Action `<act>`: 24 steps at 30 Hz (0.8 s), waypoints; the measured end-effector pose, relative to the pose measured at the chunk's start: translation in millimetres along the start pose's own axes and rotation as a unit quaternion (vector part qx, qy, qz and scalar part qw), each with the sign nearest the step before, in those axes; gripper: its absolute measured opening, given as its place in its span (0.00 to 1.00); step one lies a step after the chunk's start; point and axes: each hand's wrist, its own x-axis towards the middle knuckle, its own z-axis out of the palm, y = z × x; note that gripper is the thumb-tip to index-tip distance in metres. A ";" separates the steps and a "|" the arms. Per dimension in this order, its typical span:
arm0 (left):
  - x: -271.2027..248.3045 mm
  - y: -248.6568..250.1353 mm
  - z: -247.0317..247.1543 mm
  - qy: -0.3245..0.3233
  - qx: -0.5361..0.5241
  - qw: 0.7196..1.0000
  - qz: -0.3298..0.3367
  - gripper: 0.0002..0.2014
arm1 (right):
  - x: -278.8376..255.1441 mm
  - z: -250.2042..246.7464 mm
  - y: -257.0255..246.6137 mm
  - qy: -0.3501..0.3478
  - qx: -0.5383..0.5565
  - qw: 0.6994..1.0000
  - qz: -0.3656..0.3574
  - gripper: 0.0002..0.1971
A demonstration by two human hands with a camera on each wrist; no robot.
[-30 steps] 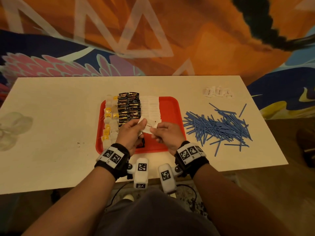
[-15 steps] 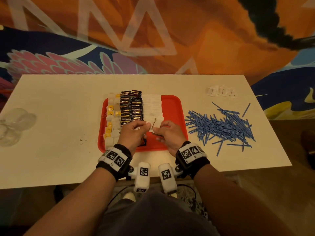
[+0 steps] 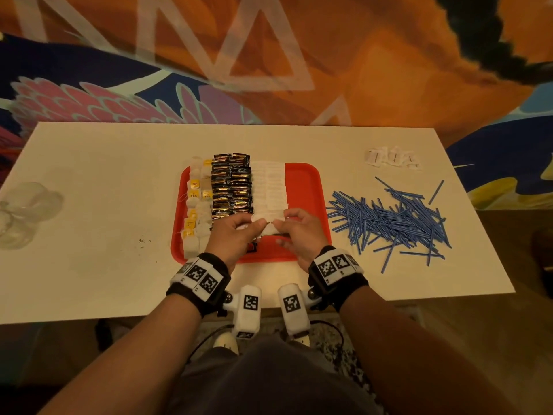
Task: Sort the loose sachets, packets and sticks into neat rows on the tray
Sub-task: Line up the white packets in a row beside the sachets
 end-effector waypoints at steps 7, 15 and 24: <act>4.6 -2.7 1.0 0.002 0.021 1.000 0.005 0.04 | 11.6 -5.2 5.7 0.000 -0.031 0.999 0.034 0.08; 19.9 -8.7 -9.7 0.058 0.001 0.996 -0.072 0.06 | 24.2 -12.0 27.7 -0.022 -0.165 0.986 0.001 0.14; 27.8 -17.9 -37.3 0.098 -0.020 0.987 -0.128 0.09 | 86.4 -24.1 47.0 0.067 -0.326 0.943 0.013 0.18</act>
